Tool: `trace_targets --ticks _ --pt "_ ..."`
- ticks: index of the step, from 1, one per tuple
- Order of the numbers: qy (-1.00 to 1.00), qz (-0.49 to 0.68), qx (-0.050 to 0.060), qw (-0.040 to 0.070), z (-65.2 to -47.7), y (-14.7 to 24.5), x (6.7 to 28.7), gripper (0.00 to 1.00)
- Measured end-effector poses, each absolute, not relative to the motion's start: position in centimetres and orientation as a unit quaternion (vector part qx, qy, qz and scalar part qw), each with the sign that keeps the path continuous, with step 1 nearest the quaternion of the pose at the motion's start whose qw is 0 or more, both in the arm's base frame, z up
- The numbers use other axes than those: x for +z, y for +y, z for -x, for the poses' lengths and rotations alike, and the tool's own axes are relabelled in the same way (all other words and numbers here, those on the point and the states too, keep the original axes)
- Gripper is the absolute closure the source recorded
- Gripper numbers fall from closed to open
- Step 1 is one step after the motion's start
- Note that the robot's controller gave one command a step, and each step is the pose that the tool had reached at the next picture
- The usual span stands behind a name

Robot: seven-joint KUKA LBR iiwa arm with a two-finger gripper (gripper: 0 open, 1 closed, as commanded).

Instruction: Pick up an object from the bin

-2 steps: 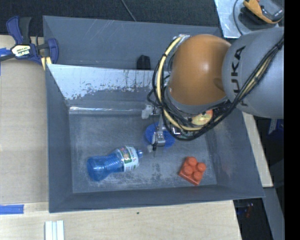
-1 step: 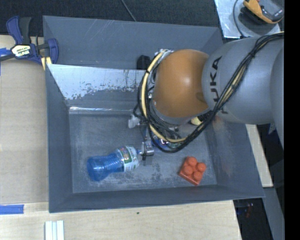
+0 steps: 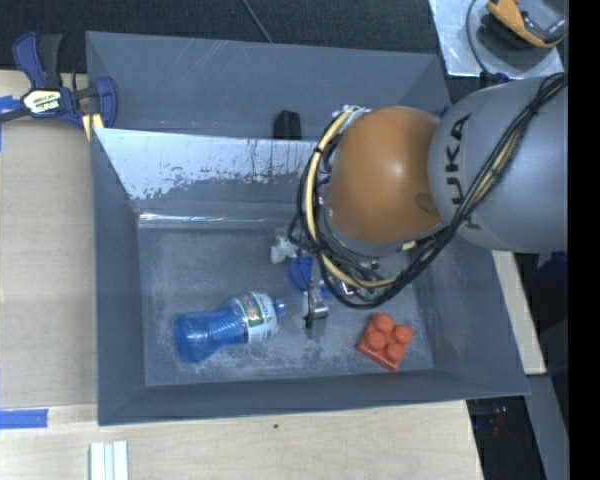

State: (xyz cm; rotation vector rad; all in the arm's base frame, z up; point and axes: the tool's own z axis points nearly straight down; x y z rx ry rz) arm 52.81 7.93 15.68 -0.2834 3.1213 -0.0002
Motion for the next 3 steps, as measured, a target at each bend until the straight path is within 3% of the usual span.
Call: trace_targets --ticks 1,2,3 --pt "0.998 -0.068 0.0 0.004 -51.9 9.4 12.8 0.0" --pt "0.998 0.067 -0.001 0.005 -52.5 9.7 11.9 0.0" --pt "0.993 -0.114 0.001 0.004 -52.4 18.2 7.1 1.0"
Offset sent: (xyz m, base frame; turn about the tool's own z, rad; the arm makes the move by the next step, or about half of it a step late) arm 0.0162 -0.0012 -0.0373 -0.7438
